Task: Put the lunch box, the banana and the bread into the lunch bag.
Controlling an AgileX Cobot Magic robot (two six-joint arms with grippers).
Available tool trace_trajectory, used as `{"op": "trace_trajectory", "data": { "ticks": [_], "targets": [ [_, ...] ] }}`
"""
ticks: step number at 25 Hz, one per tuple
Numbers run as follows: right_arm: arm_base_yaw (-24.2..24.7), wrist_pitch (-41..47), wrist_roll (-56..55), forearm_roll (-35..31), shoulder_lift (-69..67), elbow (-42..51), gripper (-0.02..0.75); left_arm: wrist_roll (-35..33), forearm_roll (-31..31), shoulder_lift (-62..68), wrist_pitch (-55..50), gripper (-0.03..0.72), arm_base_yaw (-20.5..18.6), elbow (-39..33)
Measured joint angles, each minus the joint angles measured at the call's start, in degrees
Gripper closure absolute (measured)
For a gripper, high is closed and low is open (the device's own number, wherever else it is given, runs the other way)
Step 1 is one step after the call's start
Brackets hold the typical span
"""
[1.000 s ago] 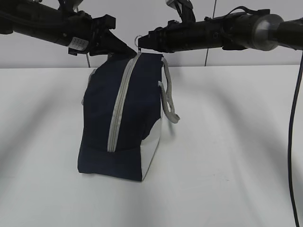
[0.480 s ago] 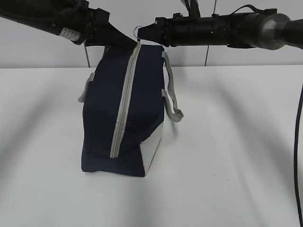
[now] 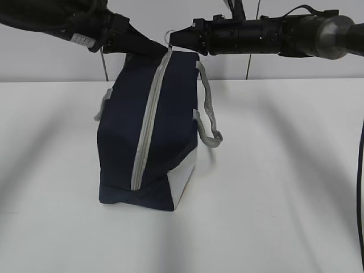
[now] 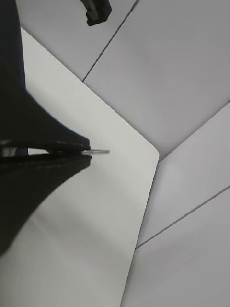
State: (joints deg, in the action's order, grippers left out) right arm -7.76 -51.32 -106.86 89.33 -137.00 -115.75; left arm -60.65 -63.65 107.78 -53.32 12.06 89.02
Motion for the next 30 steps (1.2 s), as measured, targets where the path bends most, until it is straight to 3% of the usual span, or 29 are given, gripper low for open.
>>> {"op": "trace_trajectory", "data": {
  "ticks": [20,26,28,30],
  "targets": [
    [0.08,1.83,-0.14,-2.99,-6.74,-0.24,0.754,-4.11,-0.46,-0.44,-1.0,0.677,0.0,-0.05],
    [0.08,1.72,-0.31,-0.61,-6.96,-2.55,0.752,-4.22,-0.07,-0.44,-1.01,0.677,0.0,-0.04],
    [0.08,1.49,-1.14,1.65,-7.17,-4.9,0.729,-3.94,-0.12,-0.44,-1.01,0.673,0.0,-0.04],
    [0.22,1.75,-3.1,4.83,-7.54,-7.69,0.652,-3.1,-0.12,-0.61,-1.01,0.655,0.0,-0.04]
  ]
}}
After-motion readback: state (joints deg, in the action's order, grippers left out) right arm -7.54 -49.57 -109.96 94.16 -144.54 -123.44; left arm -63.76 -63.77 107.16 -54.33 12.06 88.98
